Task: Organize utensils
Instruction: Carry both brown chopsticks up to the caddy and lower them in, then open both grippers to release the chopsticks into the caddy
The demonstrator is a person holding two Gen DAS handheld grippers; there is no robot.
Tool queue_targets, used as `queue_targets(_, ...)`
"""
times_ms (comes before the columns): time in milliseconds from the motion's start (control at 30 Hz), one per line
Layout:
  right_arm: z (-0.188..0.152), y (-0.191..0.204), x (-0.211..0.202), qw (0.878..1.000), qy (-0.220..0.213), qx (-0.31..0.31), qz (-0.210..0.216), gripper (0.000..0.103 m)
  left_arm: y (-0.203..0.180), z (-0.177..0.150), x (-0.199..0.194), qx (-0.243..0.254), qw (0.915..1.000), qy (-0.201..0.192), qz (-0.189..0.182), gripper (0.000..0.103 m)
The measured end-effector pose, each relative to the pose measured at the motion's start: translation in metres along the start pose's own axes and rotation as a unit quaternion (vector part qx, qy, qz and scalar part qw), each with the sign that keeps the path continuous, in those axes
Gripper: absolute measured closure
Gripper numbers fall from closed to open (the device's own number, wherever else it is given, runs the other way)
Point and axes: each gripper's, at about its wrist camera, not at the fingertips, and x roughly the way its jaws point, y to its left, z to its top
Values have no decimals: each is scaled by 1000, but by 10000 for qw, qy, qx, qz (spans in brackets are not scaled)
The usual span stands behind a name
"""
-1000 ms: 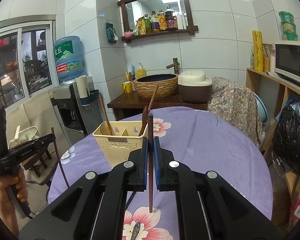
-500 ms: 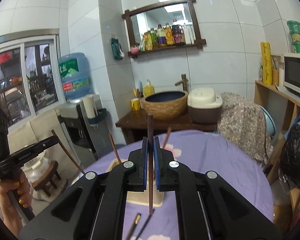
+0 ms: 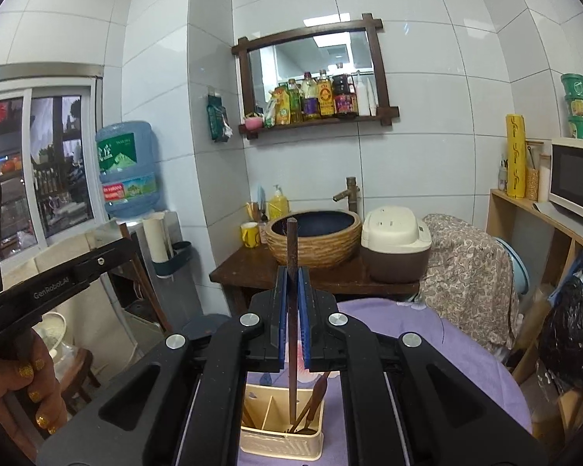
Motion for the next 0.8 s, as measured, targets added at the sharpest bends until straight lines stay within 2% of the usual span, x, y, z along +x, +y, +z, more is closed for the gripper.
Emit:
queue_targets(233, -51, -8, 32, 9987, 508, 82, 19, 96, 6, -55, 33, -4, 9984, 565, 65, 95)
queue_targets(433, -77, -16, 45, 9965, 823, 161, 59, 96, 15, -86, 48, -54, 9953, 963, 72, 95)
queue_targets(600, -86, -21, 49, 9966, 803, 166, -6, 96, 15, -100, 55, -17, 9936, 1128, 84, 96)
queue_targets(733, -88, -30, 49, 9965, 772, 325, -16, 95, 18, -105, 55, -97, 9937, 1115, 111, 96)
queue_targets(767, -88, -30, 48, 9967, 761, 293, -7, 91, 19, -106, 54, -123, 9935, 1128, 64, 94)
queue_targets(800, -89, -31, 46, 9971, 721, 261, -18, 77, 19, -106, 53, -138, 9934, 1142, 21, 83)
